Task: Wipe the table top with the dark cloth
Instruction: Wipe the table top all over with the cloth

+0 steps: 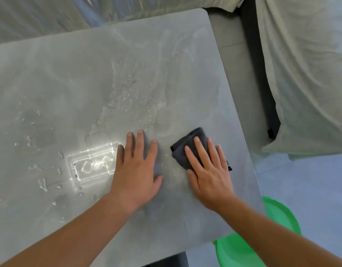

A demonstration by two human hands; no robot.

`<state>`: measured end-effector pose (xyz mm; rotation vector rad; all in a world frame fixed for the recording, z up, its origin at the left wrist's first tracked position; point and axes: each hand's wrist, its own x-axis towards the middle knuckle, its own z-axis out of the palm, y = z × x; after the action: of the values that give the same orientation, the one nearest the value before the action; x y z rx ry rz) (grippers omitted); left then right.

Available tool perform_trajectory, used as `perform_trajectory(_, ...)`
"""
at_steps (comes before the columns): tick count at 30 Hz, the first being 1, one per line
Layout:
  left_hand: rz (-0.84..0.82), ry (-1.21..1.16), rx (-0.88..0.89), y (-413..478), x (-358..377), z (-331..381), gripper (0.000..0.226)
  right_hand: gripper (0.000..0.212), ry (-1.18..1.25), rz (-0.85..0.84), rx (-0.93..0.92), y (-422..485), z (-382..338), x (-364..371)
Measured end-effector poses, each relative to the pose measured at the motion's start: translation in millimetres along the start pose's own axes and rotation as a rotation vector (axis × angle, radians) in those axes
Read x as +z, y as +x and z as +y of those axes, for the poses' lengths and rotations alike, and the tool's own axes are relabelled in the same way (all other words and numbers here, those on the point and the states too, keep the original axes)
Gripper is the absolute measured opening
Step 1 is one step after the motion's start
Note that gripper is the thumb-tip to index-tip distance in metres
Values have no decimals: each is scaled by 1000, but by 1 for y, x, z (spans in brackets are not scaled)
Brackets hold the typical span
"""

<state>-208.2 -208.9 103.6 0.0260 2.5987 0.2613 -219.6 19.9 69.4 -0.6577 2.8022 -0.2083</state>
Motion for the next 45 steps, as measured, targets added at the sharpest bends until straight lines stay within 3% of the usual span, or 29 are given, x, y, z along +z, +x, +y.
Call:
perform_trajectory(2,20,-11,8,-1,2,0,91,57,-13,15,-12,5,25,-6)
perform_trajectory(7,78,-165,30,-3,7,-5,76,59,66,72,453,24,21,-9)
perform_trajectory(9,125,-175,61,-11,9,-6,71,60,41,66,404,-4,-8,2)
perform_trajectory(11,133,-142,79,-24,13,-4,71,59,17,28,237,-46,-31,16)
perform_trajectory(15,85,-75,85,-51,28,2,74,57,-6,-10,34,-73,-13,21)
perform_trajectory(19,38,-27,95,-70,42,6,76,59,85,101,501,-31,27,3)
perform_trajectory(21,27,-4,100,-74,46,7,76,60,115,115,628,-24,24,1)
perform_trajectory(23,34,10,94,-74,47,7,76,61,98,112,590,-41,2,7)
perform_trajectory(26,63,-63,80,-76,48,11,76,61,39,40,358,-98,-32,23)
perform_trajectory(29,65,-81,90,-84,52,13,73,59,-13,-9,133,-126,-8,27)
perform_trajectory(31,60,-67,92,-90,57,14,73,61,-7,15,241,-119,17,23)
perform_trajectory(33,57,-61,90,-96,62,15,73,64,50,68,494,-108,31,18)
perform_trajectory(36,73,-49,94,-101,72,17,71,66,114,112,687,-108,11,23)
perform_trajectory(38,97,-57,92,-102,74,17,70,66,113,125,651,-123,-18,32)
perform_trajectory(42,113,-76,89,-100,77,16,69,64,73,61,328,-160,-30,42)
perform_trajectory(43,118,-88,88,-100,77,15,69,64,66,56,299,-161,-18,41)
perform_trajectory(45,118,-104,85,-100,78,15,70,67,78,75,412,-156,5,35)
